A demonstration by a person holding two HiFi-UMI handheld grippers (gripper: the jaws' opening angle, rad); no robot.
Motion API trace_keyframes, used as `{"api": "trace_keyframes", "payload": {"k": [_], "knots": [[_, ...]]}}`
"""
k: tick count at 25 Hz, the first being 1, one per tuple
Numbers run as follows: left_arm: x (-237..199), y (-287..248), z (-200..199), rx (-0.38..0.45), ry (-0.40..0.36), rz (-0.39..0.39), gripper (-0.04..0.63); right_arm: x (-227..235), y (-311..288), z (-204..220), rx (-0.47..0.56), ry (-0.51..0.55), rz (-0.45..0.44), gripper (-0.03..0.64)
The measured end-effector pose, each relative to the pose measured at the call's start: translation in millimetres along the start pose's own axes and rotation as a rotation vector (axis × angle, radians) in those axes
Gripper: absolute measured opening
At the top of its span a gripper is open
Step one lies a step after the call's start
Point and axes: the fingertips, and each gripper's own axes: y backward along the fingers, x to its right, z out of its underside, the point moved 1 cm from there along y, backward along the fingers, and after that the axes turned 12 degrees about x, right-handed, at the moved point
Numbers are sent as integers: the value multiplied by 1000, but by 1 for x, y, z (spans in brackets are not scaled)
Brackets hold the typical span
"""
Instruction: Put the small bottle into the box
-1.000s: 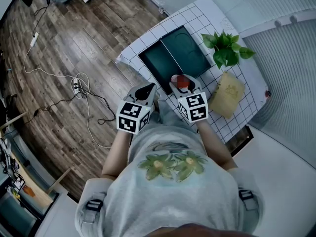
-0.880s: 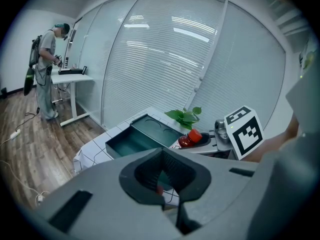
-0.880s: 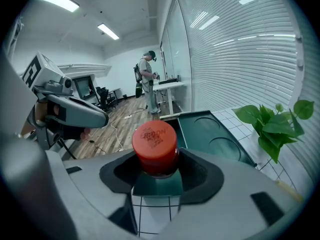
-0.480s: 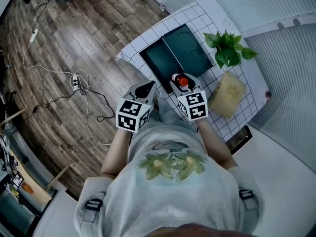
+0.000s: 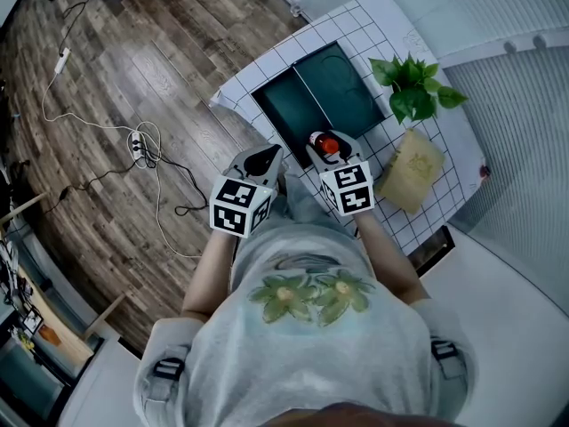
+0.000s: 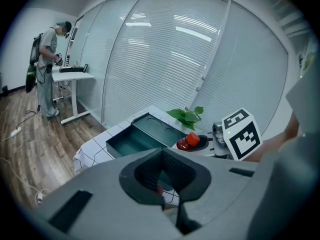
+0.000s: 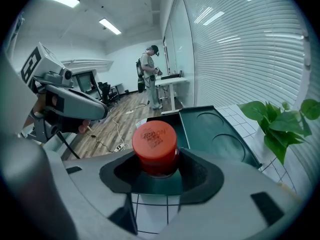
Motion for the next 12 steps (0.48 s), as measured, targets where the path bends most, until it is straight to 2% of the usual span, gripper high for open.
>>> {"api": "trace_keyframes", "payload": {"k": [12], "knots": [[-1,-6,0,-9,4,-2,5,5,-7,8,-23,3,-4,218]]}}
